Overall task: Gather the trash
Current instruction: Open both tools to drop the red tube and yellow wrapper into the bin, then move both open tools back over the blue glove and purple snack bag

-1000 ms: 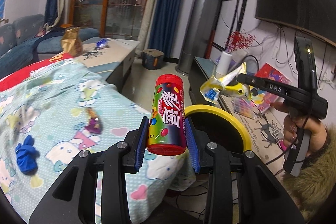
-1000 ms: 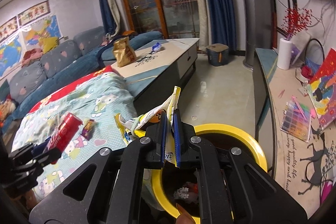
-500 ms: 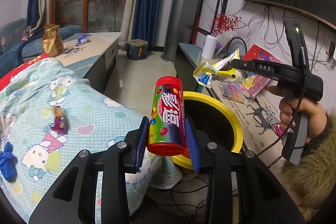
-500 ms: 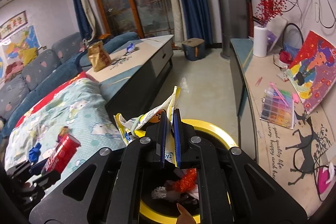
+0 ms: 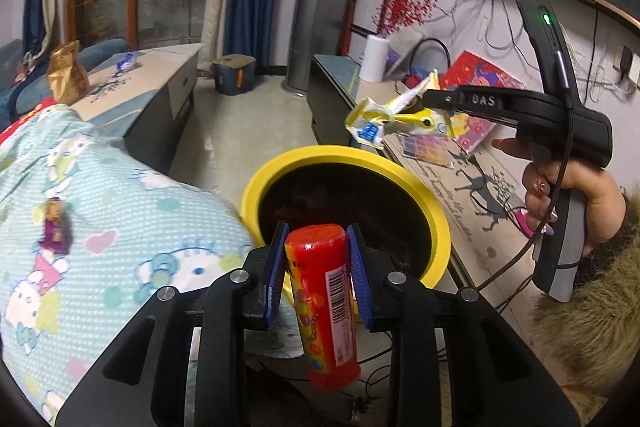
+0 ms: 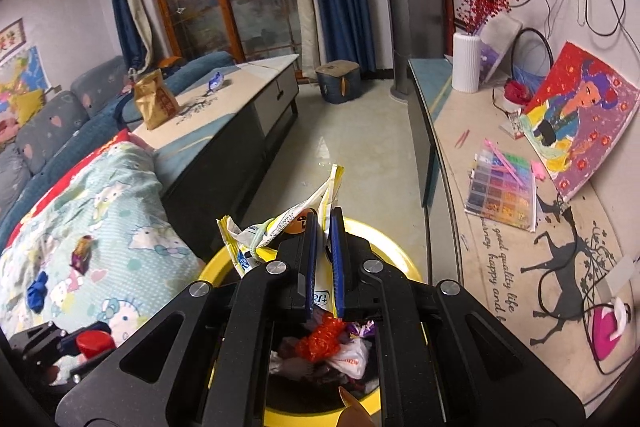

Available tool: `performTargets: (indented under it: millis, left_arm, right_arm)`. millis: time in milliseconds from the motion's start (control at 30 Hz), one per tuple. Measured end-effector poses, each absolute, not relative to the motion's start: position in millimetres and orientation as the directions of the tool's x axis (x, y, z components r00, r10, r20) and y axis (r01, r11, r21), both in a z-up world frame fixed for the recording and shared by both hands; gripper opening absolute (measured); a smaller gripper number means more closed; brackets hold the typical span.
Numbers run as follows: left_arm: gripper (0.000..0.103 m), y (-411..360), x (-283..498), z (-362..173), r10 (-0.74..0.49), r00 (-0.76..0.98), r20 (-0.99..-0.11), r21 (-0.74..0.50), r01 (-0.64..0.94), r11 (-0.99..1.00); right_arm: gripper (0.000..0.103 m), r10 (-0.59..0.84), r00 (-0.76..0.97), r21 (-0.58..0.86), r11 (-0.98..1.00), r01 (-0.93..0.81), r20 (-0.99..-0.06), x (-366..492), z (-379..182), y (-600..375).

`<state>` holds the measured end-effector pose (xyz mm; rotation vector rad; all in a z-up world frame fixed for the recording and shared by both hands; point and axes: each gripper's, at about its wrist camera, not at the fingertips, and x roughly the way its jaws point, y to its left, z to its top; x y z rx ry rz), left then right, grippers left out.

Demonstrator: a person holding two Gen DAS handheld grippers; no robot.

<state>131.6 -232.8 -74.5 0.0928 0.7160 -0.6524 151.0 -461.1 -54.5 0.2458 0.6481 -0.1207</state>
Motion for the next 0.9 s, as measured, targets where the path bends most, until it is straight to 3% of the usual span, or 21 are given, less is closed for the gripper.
performTargets:
  millis: [433, 467, 500, 533, 733, 900]
  left_arm:
    - [0.029, -274, 168, -99, -0.533, 0.563, -0.632, -0.145, 0.590, 0.794]
    - [0.046, -271, 170, -99, -0.532, 0.564, -0.632, -0.149, 0.584, 0.798]
    - [0.079, -266, 172, -99, -0.522, 0.568, -0.635, -0.153, 0.570, 0.807]
    - [0.090, -262, 173, -98, -0.517, 0.576, -0.633, -0.155, 0.560, 0.814]
    - [0.096, -219, 165, -82, -0.479, 0.645, -0.596, -0.170, 0.482, 0.860]
    - [0.096, -186, 156, -69, -0.393, 0.720, -0.571, -0.126, 0.396, 0.909]
  right_arm:
    - [0.009, 0.014, 0.760, 0.259, 0.944, 0.204, -0.650, 155, -75, -481]
    - [0.011, 0.025, 0.757, 0.266, 0.943, 0.198, -0.652, 156, -77, -481]
    - [0.018, 0.029, 0.756, 0.269, 0.943, 0.196, -0.654, 157, -78, -480]
    - [0.025, 0.028, 0.755, 0.266, 0.944, 0.195, -0.655, 157, -78, -479]
    - [0.040, 0.061, 0.768, 0.275, 0.949, 0.152, -0.637, 156, -75, -464]
    - [0.045, 0.117, 0.785, 0.277, 0.958, 0.072, -0.608, 155, -66, -437]
